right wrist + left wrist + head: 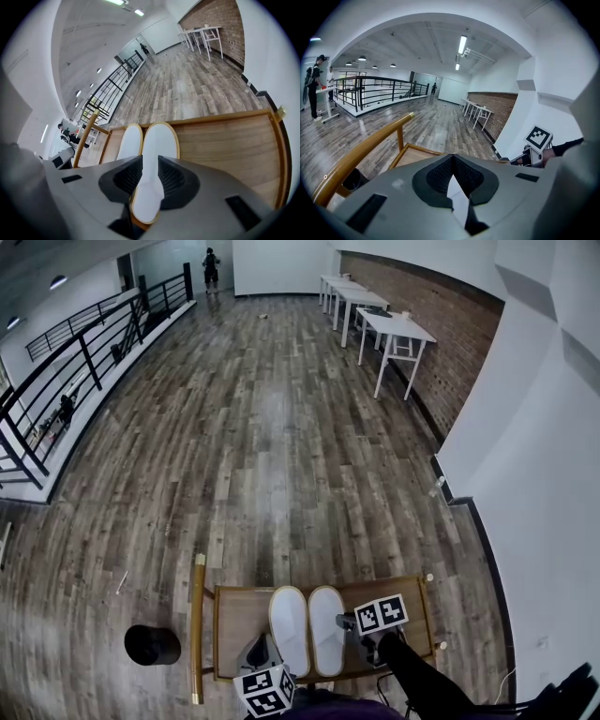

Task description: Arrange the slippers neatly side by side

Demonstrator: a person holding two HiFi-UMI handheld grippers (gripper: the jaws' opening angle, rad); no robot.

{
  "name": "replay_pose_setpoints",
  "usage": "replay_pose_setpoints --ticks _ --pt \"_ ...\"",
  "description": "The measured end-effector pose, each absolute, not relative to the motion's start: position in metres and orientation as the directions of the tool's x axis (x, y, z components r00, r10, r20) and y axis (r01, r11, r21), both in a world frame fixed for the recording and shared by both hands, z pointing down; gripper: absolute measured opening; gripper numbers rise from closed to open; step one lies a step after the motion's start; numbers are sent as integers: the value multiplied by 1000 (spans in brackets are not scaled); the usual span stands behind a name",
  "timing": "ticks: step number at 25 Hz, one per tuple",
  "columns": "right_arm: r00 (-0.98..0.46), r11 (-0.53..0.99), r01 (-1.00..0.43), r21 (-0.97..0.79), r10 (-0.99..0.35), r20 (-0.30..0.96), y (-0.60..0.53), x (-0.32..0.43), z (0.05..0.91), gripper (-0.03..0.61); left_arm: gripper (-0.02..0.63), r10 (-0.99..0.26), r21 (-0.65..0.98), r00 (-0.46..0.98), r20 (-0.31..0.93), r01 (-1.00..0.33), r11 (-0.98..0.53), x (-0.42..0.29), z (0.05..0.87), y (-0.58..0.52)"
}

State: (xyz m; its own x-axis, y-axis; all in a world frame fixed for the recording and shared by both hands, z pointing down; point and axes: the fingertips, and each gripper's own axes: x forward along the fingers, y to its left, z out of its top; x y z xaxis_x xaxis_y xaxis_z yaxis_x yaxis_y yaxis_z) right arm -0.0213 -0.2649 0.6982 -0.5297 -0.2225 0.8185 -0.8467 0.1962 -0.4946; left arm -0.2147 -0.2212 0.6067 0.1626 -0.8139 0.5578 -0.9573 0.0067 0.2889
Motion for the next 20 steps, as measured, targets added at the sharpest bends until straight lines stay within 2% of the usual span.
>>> replay_pose_setpoints --ticks 6,10,14,17,20 --pt "-520 232 -854 -465 -405 753 -276 -8 655 78 0 -822 302 206 531 -952 -44 -192 596 -233" --pt "-495 200 -861 -467 -537 683 -271 -1 628 77 0 -823 308 250 510 -947 -97 -172 586 -241" --pt "-493 181 -849 -496 -610 621 -252 -5 613 75 0 -816 294 280 506 -945 -142 -159 581 -239" --pt "-456 204 -875 -438 -649 609 -238 -6 604 47 0 -803 278 300 515 -945 -174 -150 585 -231" --pt "-412 229 -905 -360 -684 602 -230 -6 597 46 0 -795 263 303 526 -946 -187 -145 588 -223"
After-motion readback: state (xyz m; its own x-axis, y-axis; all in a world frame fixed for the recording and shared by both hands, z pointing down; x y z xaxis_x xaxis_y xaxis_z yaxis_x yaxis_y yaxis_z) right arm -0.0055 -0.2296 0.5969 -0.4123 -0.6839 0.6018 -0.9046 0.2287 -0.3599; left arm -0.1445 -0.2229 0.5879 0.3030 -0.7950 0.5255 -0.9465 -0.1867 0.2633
